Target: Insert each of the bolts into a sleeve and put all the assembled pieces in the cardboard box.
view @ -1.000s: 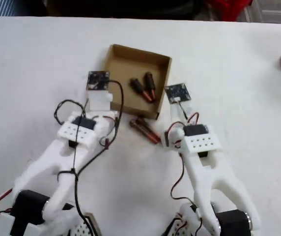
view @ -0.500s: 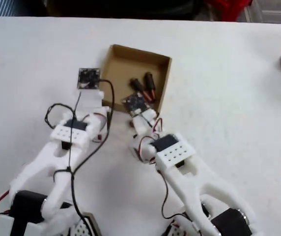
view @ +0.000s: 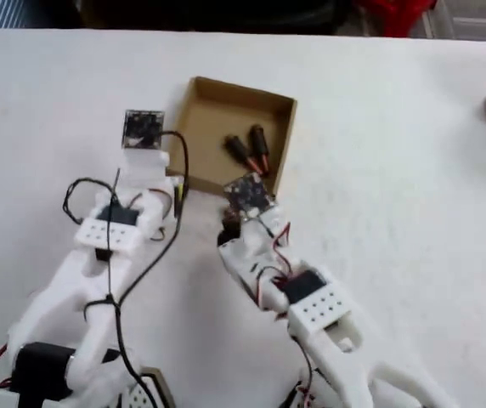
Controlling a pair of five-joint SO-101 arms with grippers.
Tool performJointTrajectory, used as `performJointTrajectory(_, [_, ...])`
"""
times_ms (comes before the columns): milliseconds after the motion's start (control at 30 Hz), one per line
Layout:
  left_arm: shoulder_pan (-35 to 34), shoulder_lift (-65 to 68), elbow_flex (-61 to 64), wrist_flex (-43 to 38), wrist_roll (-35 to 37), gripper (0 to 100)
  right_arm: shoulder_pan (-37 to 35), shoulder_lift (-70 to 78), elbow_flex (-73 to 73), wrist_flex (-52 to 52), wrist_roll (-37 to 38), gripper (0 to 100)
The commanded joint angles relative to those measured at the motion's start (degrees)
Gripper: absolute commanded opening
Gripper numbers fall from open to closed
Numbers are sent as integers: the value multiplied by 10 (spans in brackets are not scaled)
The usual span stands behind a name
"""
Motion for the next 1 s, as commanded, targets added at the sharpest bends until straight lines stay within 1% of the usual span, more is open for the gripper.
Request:
performJointTrajectory(0, [-5,-29,-5,-14,-4,23,-6,-88,48,-99,-91,17])
performJointTrajectory(67, [-5,-29,-5,-14,-4,23,-7,-97,79,-176,-113,17])
performJointTrajectory(167, [-5,-29,-4,-14,-4,23,-7,-95,105,-292,-118,17])
performJointTrajectory(267, [-5,-29,-4,-14,-4,23,-7,-82,103,-335,-118,17])
performJointTrajectory(400, [-5,-29,-4,-14,-4,23,-7,-38,103,-434,-118,17])
performJointTrajectory(667, [-6,-31,-4,-14,-4,23,-7,131,102,-703,-114,17])
performJointTrajectory(833, [-16,-33,-4,-18,-4,22,-7,253,92,-836,-113,17])
performJointTrajectory(900, [-25,-32,2,-40,-4,22,-7,302,84,-875,-91,17])
performJointTrajectory(967, [-29,-34,24,-81,-4,23,-7,354,73,-911,-60,17])
